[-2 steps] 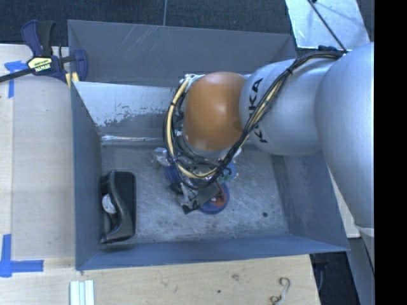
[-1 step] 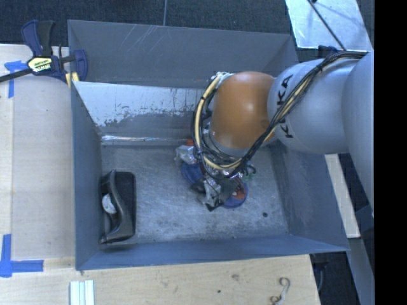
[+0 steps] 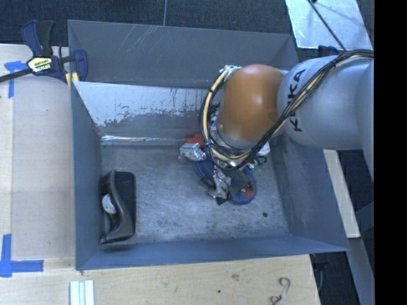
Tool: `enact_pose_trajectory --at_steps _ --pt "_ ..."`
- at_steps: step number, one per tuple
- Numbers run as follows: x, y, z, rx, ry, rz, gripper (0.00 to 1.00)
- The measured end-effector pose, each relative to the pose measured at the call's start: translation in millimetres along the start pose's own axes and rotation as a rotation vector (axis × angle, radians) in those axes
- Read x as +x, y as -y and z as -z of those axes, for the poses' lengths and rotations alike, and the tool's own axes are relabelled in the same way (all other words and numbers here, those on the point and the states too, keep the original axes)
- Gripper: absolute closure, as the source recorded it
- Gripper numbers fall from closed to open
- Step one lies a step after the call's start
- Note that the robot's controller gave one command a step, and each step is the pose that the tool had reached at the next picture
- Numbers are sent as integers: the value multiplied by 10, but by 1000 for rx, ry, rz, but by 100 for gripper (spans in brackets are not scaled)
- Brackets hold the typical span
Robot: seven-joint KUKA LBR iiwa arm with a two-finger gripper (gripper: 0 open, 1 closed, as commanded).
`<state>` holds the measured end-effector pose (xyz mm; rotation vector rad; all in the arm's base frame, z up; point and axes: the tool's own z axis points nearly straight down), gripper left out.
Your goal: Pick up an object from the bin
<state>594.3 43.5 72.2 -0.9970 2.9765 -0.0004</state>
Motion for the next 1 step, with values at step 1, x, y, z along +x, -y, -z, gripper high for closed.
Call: enact_pose_trajectory --at_steps 1 --pt "-6 -29 927 2 6 -249 0"
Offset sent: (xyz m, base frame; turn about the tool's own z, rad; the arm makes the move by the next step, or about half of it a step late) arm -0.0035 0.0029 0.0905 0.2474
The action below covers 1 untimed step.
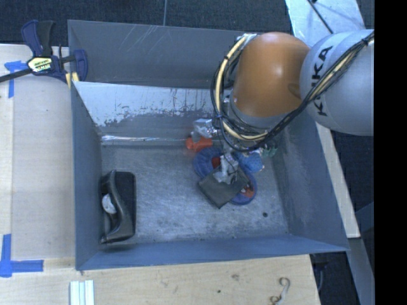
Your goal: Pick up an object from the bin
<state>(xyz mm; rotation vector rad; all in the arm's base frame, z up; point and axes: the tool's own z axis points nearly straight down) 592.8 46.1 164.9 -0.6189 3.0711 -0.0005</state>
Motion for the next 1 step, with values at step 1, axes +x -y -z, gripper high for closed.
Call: enact_pose_trajectory --at_steps 1 --pt "-189 86 -309 -2 -4 104 0"
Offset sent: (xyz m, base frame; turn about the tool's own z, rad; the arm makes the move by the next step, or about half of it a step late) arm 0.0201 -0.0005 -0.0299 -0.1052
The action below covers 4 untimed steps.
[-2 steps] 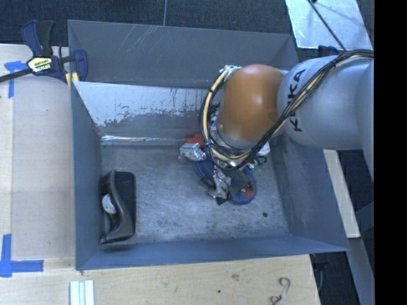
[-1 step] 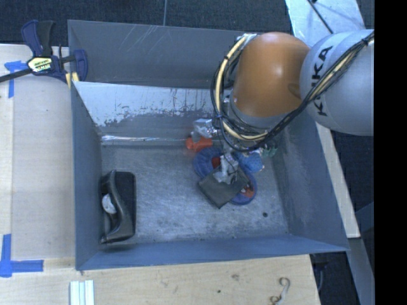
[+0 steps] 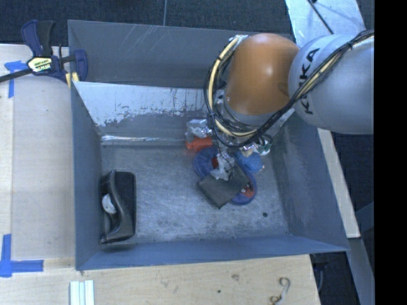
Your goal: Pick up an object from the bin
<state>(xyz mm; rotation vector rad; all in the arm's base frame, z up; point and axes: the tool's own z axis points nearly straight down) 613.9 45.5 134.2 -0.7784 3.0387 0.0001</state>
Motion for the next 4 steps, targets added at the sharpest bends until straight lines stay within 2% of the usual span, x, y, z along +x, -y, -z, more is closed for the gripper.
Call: enact_pose_trajectory --at_steps 1,2,3,4 --pt "118 -69 -656 -4 -7 133 0" --pt "101 -62 -633 -2 -2 130 100" --pt "87 -244 890 4 7 118 100" --pt "273 -241 170 -4 -6 283 100"
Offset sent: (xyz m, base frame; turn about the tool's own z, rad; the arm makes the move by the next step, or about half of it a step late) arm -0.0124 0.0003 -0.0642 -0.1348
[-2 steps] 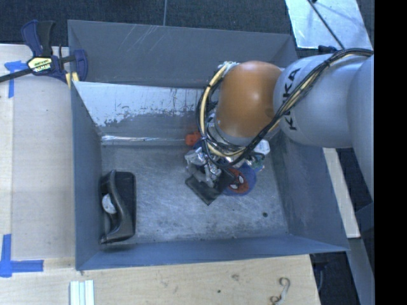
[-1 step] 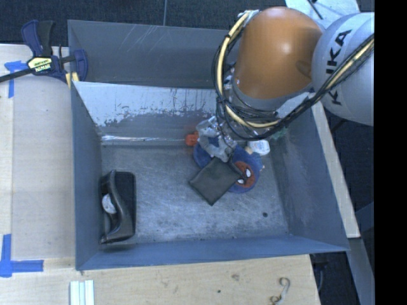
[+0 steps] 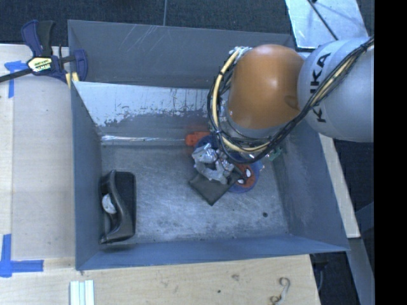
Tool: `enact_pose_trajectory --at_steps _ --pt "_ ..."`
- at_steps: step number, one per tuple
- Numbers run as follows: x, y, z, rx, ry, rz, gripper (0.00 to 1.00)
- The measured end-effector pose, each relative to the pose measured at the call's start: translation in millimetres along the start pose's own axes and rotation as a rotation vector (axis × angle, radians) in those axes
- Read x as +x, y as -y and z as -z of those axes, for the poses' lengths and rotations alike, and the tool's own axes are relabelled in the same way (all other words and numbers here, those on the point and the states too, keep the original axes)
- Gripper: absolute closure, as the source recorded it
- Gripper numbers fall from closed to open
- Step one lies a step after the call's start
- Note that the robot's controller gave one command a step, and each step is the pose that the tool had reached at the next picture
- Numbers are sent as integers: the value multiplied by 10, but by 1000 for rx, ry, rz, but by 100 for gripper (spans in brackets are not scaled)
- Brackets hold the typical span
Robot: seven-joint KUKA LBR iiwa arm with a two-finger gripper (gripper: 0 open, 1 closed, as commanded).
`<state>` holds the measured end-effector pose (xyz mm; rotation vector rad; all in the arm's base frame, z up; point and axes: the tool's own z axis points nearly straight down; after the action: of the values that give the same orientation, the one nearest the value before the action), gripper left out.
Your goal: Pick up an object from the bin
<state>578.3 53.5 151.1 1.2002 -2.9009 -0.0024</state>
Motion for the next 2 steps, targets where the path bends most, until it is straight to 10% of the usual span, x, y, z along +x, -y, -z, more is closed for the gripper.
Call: enact_pose_trajectory --at_steps 1,2 --pt "178 -507 -26 0 1 -5 100" --pt "530 -444 532 7 8 -48 100"
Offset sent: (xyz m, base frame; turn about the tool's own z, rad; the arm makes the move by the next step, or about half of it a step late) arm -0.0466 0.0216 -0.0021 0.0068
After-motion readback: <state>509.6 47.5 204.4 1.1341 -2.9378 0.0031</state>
